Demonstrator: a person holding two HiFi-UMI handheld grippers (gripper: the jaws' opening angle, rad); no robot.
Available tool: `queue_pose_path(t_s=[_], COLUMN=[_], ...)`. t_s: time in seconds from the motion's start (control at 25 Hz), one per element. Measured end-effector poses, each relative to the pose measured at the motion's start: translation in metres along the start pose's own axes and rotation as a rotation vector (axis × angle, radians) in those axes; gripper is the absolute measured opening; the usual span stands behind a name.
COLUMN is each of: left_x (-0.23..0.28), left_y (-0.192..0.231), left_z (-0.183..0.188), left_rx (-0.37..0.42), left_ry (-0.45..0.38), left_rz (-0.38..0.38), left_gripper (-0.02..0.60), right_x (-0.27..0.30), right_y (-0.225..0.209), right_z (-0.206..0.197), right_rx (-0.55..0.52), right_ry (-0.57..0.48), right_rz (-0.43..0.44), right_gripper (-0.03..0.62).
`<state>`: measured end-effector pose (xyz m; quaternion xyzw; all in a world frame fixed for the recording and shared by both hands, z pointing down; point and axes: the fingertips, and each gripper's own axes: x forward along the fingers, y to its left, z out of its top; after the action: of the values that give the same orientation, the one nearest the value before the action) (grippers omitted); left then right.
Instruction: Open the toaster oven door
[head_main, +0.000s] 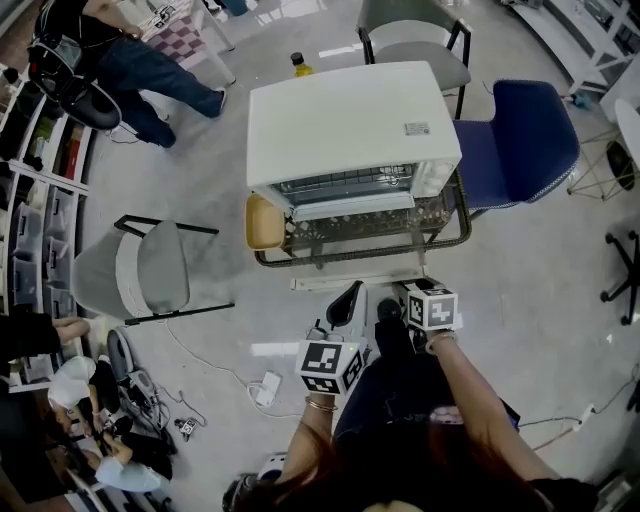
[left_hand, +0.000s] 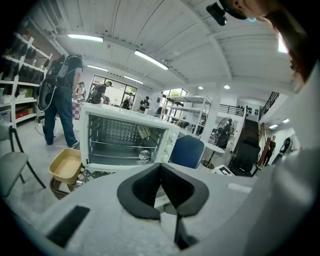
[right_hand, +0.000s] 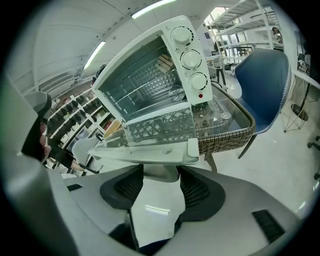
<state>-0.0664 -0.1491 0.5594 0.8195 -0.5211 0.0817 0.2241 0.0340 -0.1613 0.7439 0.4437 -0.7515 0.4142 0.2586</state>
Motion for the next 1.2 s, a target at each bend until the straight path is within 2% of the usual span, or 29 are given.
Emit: queue_pose_path(t_s=[0.36,0.56,1.2], left_x=[0.009,0.011,0.026], left_y=[0.003,0.011,0.025], left_z=[-0.014,-0.021,-0.049], left_rx=[-0.010,-0.054,-0.048], left_ry=[0.012,0.006,0.050], left_rz=[-0.008,0.006,0.010], left_gripper=[0.014,0.014,0.014], right_x=[0.015,0.023,0.048], right_y=[-0.010,-0.014,-0.028], right_z=[-0.011,-0.016,-0.033], right_rx=[-0.010,-0.029,-0.056], right_ry=[0.017,0.024,0.039], right_rz=[-0.014,-0.015,-0.030], right_gripper=[0.218,0.215,0.201])
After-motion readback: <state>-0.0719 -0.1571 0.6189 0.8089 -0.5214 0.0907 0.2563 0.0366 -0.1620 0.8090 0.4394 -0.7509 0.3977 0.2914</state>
